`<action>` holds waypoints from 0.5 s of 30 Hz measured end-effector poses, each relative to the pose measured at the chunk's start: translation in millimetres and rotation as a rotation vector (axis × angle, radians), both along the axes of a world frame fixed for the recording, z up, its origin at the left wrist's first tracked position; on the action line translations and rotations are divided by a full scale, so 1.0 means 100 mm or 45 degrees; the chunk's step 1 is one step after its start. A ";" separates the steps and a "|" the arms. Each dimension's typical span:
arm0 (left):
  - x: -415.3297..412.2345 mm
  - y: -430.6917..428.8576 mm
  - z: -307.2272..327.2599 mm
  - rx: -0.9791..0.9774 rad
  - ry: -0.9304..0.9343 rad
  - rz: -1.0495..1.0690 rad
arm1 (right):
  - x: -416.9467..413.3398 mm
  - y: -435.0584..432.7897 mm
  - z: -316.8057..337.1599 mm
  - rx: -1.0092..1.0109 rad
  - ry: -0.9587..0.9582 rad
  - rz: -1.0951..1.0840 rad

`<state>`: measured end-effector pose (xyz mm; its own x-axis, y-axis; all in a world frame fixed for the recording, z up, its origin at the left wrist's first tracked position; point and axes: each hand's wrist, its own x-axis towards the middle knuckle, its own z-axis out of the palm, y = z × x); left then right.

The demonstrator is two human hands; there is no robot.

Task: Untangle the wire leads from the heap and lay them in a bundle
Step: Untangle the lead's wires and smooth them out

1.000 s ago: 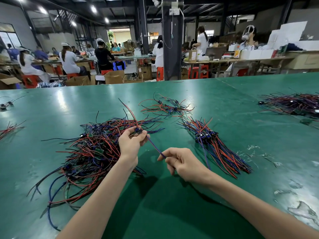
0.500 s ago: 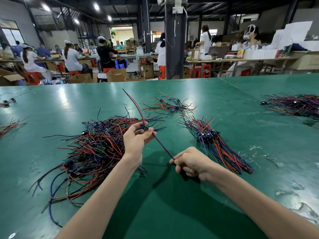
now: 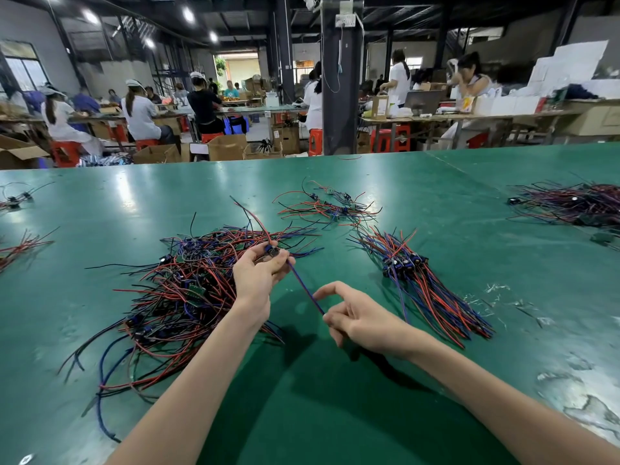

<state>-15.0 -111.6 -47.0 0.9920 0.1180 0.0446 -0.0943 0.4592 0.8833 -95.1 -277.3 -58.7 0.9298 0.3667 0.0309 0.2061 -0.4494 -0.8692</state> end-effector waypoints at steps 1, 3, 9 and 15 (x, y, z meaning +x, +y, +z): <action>0.00 -0.01 0.00 0.018 0.001 -0.020 | 0.01 -0.01 0.01 -0.004 0.015 0.000; -0.01 -0.02 -0.01 0.018 0.024 -0.066 | 0.01 -0.03 0.04 0.017 0.075 0.021; -0.07 -0.13 -0.03 -0.053 0.130 -0.190 | 0.06 -0.16 0.24 -0.028 0.308 0.038; -0.28 -0.40 -0.14 0.180 0.153 -0.400 | 0.15 -0.21 0.19 0.259 0.155 -0.284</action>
<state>-43.4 -151.7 -60.5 0.9780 -0.1924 -0.0801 0.1400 0.3216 0.9365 -80.2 -298.2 -40.1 0.9880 0.1509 -0.0336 0.0112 -0.2864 -0.9580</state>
